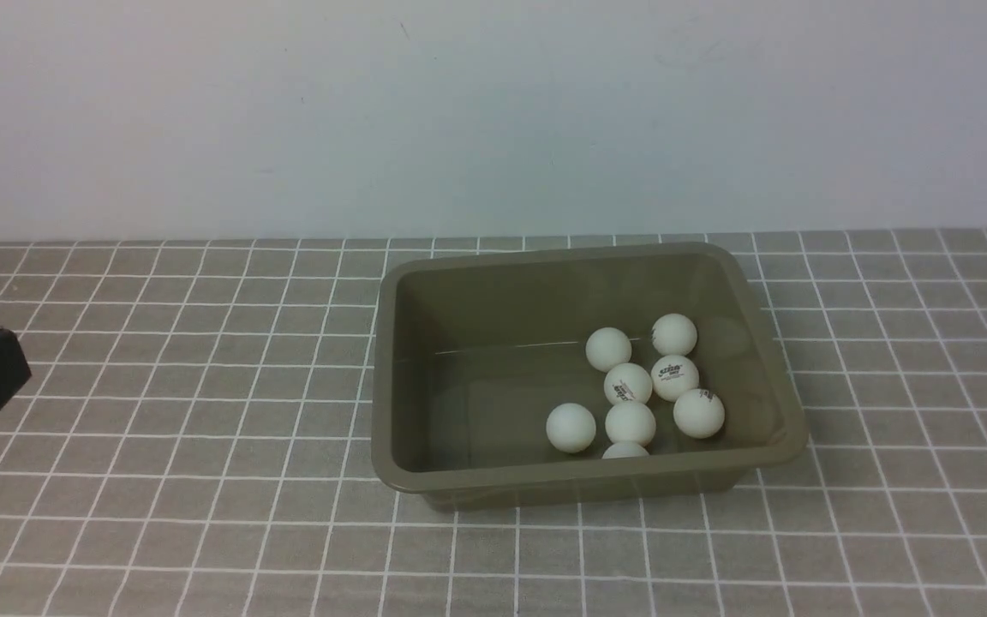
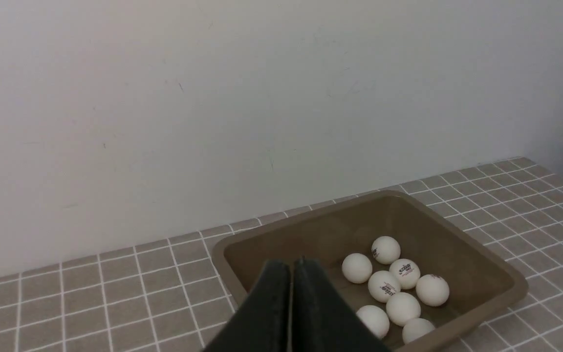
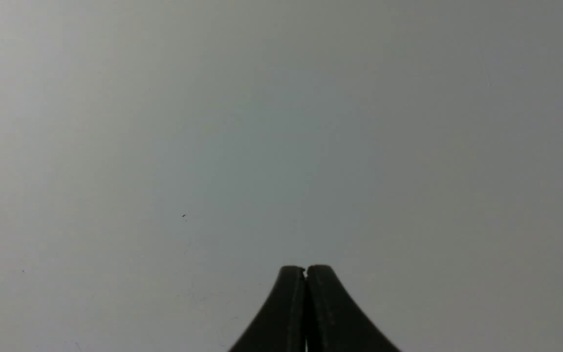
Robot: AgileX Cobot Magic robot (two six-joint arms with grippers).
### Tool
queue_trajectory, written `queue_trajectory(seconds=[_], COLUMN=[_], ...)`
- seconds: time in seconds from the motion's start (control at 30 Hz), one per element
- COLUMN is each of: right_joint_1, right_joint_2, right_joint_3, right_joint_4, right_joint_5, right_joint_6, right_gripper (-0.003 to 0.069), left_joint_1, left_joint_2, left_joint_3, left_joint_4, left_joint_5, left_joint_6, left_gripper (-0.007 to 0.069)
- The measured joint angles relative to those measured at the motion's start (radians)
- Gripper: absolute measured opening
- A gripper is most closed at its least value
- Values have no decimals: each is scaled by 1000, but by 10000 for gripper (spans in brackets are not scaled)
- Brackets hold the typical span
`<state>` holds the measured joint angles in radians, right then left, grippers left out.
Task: Put the table tennis balls into the box on the grey coffee tablecloth.
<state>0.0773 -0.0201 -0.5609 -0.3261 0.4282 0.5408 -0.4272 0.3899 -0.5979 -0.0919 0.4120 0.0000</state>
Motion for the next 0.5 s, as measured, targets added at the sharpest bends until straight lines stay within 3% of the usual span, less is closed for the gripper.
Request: queue_trajectory(seconds=[0.17,0.4,0.5], right_joint_1=[0,0,0], right_joint_2=[0,0,0], right_joint_3=[0,0,0], right_joint_4=[0,0,0], right_joint_5=[0,1,1], right_joint_6=[0,1,1], right_gripper=[-15,-15,-15], left_joint_1=[40,281,336], left_joint_2=[-38,-266,-353], left_joint_3=[111,485,597], left_joint_4=[53,58,60], left_joint_5=[-61,-158,-152], left_joint_6=[0,0,0], left_gripper=[-5,-5,-5])
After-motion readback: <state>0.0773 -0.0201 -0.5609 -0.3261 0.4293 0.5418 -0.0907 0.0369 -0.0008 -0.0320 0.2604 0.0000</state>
